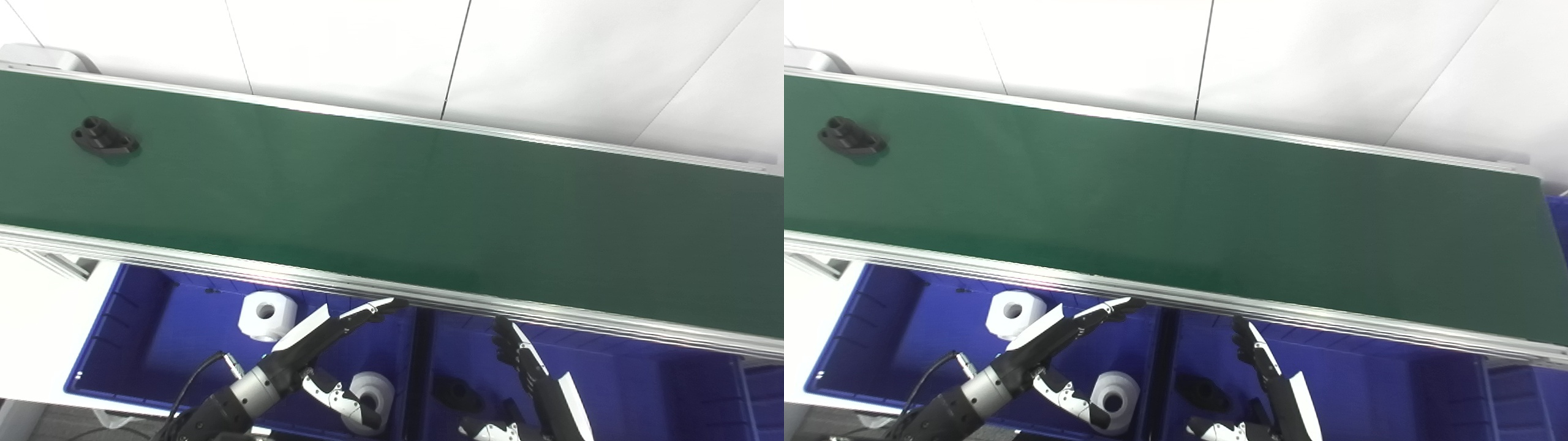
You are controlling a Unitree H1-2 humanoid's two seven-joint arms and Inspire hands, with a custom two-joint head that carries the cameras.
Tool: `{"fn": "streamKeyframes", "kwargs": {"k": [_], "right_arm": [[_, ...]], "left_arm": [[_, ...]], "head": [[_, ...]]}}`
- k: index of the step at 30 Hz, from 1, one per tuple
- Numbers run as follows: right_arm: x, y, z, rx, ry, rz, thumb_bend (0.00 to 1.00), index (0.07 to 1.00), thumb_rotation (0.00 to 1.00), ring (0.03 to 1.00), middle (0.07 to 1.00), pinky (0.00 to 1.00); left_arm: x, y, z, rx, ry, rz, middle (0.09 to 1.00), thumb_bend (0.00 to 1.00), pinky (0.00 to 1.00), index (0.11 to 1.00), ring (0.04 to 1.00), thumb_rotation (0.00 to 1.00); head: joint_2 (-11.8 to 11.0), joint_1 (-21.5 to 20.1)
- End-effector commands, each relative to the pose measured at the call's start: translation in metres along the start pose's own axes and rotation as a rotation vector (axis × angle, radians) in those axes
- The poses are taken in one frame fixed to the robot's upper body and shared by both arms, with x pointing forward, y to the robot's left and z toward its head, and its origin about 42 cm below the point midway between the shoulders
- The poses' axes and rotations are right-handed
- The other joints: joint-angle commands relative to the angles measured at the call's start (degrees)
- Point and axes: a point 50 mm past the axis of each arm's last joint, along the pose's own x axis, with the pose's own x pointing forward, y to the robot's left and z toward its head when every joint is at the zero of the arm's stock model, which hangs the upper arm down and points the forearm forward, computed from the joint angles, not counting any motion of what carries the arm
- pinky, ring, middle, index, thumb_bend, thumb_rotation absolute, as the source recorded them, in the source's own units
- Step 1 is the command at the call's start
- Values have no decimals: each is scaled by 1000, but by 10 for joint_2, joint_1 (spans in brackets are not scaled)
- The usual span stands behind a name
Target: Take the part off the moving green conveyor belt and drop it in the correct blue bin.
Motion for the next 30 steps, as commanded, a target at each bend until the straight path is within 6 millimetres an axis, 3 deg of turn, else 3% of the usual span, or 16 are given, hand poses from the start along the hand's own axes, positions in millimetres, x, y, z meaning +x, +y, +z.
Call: {"fn": "streamKeyframes", "kwargs": {"k": [1,4,7,11,13,17,18,19,20,21,22,30], "right_arm": [[-2,-1,8,-3,-56,-9,935,943,380,912,932,870],[-2,-2,8,-1,-58,-10,933,939,361,909,930,868],[-3,-4,7,16,-56,-9,931,940,353,912,931,867],[-5,-8,4,15,-53,-9,924,950,345,922,940,880],[-6,-10,3,-1,-61,-13,927,951,392,908,933,865],[-4,-7,3,-14,-57,-7,928,948,420,913,938,862],[-2,-4,5,-13,-56,-4,929,947,421,914,939,864],[-1,-1,6,-12,-57,-1,923,941,403,906,936,841],[2,4,9,-15,-57,-3,920,939,397,903,935,833],[4,7,11,-18,-57,-6,927,931,389,894,927,820],[7,13,14,-29,-66,-11,929,923,387,888,920,816],[26,38,22,-50,-69,-31,943,931,414,868,915,802]], "left_arm": [[1,4,8,12,-40,19,938,834,902,901,932,326],[1,3,8,11,-38,30,939,824,916,900,941,347],[3,0,7,-3,-32,42,935,817,918,895,940,349],[6,-4,8,-7,-20,54,941,786,919,913,940,293],[7,-6,10,-11,-15,61,963,790,861,946,926,285],[5,-5,11,-44,-11,67,985,784,874,974,943,279],[3,-1,9,-52,-17,68,986,783,870,976,942,277],[1,2,8,-57,-21,69,995,771,873,987,947,270],[-3,8,5,-51,-27,71,998,768,874,991,949,267],[-5,11,4,-46,-32,72,999,760,873,997,955,287],[-9,17,1,-37,-34,71,1000,750,877,999,963,299],[-23,38,-9,-22,-12,75,1000,772,896,992,974,343]], "head": [[-1,4],[-2,13],[-5,52],[-6,87],[-5,79],[1,-4],[4,-79],[4,-90],[3,-149],[3,-149],[1,-192],[7,-210]]}}
